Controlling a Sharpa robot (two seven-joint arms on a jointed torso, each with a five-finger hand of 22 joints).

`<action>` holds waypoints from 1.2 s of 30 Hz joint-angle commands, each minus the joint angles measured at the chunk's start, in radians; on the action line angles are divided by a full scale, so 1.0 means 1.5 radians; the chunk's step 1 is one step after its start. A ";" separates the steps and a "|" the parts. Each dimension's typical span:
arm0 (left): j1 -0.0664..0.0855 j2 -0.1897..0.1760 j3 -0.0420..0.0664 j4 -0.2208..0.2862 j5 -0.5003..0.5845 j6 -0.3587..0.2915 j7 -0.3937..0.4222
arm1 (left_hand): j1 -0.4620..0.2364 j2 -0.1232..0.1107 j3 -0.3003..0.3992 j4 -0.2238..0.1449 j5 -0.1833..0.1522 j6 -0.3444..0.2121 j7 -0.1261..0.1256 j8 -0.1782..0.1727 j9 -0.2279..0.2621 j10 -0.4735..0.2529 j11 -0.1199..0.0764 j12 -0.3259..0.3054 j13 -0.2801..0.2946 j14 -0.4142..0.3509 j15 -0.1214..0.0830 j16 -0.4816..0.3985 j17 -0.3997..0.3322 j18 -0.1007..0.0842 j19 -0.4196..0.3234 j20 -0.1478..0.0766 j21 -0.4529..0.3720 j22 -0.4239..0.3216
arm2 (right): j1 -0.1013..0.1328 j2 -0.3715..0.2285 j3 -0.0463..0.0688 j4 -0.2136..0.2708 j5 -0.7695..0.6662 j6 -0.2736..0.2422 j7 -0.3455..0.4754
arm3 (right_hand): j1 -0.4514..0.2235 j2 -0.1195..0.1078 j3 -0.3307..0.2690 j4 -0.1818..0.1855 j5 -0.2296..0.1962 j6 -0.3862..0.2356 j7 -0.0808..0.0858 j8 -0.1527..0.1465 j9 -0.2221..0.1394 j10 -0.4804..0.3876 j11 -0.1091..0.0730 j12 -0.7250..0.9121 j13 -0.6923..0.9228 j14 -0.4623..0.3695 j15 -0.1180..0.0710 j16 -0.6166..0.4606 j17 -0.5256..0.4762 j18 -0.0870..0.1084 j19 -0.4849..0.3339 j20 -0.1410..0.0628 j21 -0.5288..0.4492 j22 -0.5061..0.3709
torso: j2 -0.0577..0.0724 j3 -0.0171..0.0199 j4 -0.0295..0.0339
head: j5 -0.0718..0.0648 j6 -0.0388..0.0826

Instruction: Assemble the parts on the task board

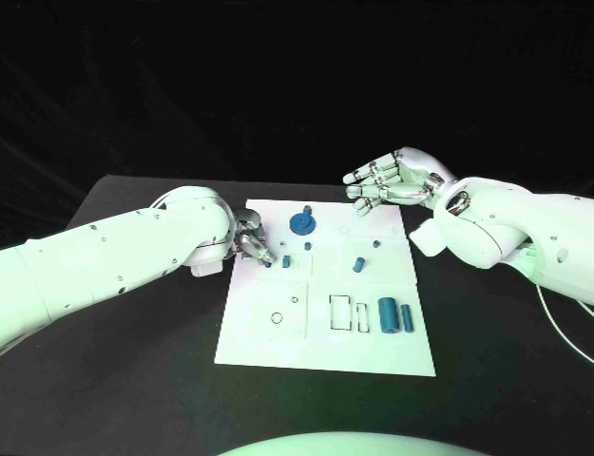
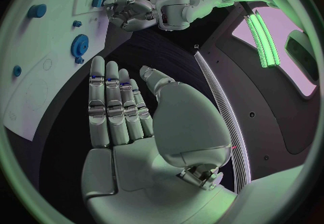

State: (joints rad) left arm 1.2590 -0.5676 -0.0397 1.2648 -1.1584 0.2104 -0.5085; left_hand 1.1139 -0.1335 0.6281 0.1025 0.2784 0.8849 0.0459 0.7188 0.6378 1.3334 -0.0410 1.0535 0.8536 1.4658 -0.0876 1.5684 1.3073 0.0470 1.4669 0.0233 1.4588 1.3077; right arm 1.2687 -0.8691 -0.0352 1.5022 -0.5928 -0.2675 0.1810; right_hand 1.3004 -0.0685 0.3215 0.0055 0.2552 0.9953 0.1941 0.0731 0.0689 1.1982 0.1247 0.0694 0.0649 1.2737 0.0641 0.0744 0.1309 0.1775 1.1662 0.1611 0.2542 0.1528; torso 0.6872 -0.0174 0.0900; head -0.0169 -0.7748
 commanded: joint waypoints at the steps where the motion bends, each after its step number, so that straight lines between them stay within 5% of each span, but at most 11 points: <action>1: -0.005 0.010 -0.003 -0.005 0.017 0.029 -0.003 | -0.006 0.001 0.081 -0.086 0.004 0.010 -0.009 0.000 -0.001 0.006 0.001 0.003 0.002 0.070 -0.004 0.002 0.176 -0.009 0.030 -0.005 0.004 0.097 | 0.000 0.000 0.000 0.002 -0.001 0.006 0.005 | -0.005 0.001 -0.002 -0.001 -0.001 -0.001 0.005 -0.003 -0.001 0.000 0.004 -0.002 -0.001 0.000 0.006 -0.004 -0.001 0.002 0.002 0.003 -0.004 -0.001 | 0.000 0.0006 -0.0007 | 0.000 0.000; 21: -0.003 0.026 -0.003 -0.033 0.013 0.059 -0.024 | -0.046 -0.002 0.002 -0.055 0.003 0.040 -0.024 -0.004 -0.012 0.020 -0.010 0.017 0.021 0.070 -0.012 0.002 0.176 -0.011 0.034 -0.011 0.011 0.106 | 0.000 -0.001 0.000 0.003 0.000 0.006 0.004 | -0.005 0.001 -0.002 -0.001 0.000 -0.002 0.005 -0.003 -0.001 -0.001 0.004 -0.002 -0.001 -0.001 0.006 -0.005 -0.002 0.002 0.002 0.004 -0.006 -0.002 | 0.000 -0.0008 0.0007 | -0.004 -0.001; 30: -0.003 0.018 0.001 -0.035 0.005 0.028 -0.029 | -0.123 -0.030 -0.162 0.015 -0.008 0.059 -0.023 -0.011 -0.021 0.020 -0.009 0.020 0.025 0.070 -0.012 0.002 0.176 -0.012 0.035 -0.012 0.013 0.109 | 0.000 -0.001 0.000 0.002 0.001 0.005 0.004 | -0.007 0.001 -0.002 0.000 0.001 -0.004 0.006 -0.004 -0.001 -0.003 0.005 -0.003 -0.001 -0.002 0.007 -0.006 -0.002 0.002 0.001 0.005 -0.008 -0.004 | 0.000 -0.0013 0.0006 | -0.004 -0.001; 36: 0.001 0.012 0.002 -0.035 -0.001 -0.007 -0.024 | -0.116 -0.014 -0.252 0.057 -0.091 0.058 -0.023 -0.017 -0.027 0.017 -0.009 0.021 0.027 0.070 -0.013 0.002 0.176 -0.011 0.035 -0.013 0.011 0.108 | 0.000 0.000 0.000 0.001 0.001 0.005 0.004 | -0.007 0.001 -0.003 0.000 0.001 -0.005 0.007 -0.004 -0.001 -0.004 0.005 -0.003 -0.001 -0.003 0.008 -0.006 -0.003 0.002 0.001 0.005 -0.009 -0.004 | -0.001 -0.0005 0.0002 | -0.005 0.000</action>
State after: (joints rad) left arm 1.2595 -0.5491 -0.0366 1.2128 -1.1505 0.2374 -0.5392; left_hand 0.9411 -0.1612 0.2590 0.1827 0.1499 0.9718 0.0056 0.6925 0.5988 1.3630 -0.0604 1.0804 0.8953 1.4670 -0.1005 1.5684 1.3080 0.0471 1.4668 0.0089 1.4746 1.3075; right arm 1.2688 -0.8705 -0.0352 1.5038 -0.5910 -0.2676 0.1806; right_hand 1.3004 -0.0685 0.3215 0.0055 0.2553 0.9890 0.2004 0.0731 0.0690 1.1946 0.1282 0.0694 0.0648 1.2700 0.0679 0.0688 0.1284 0.1774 1.1662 0.1611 0.2478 0.1482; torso 0.6860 -0.0190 0.0910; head -0.0234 -0.7754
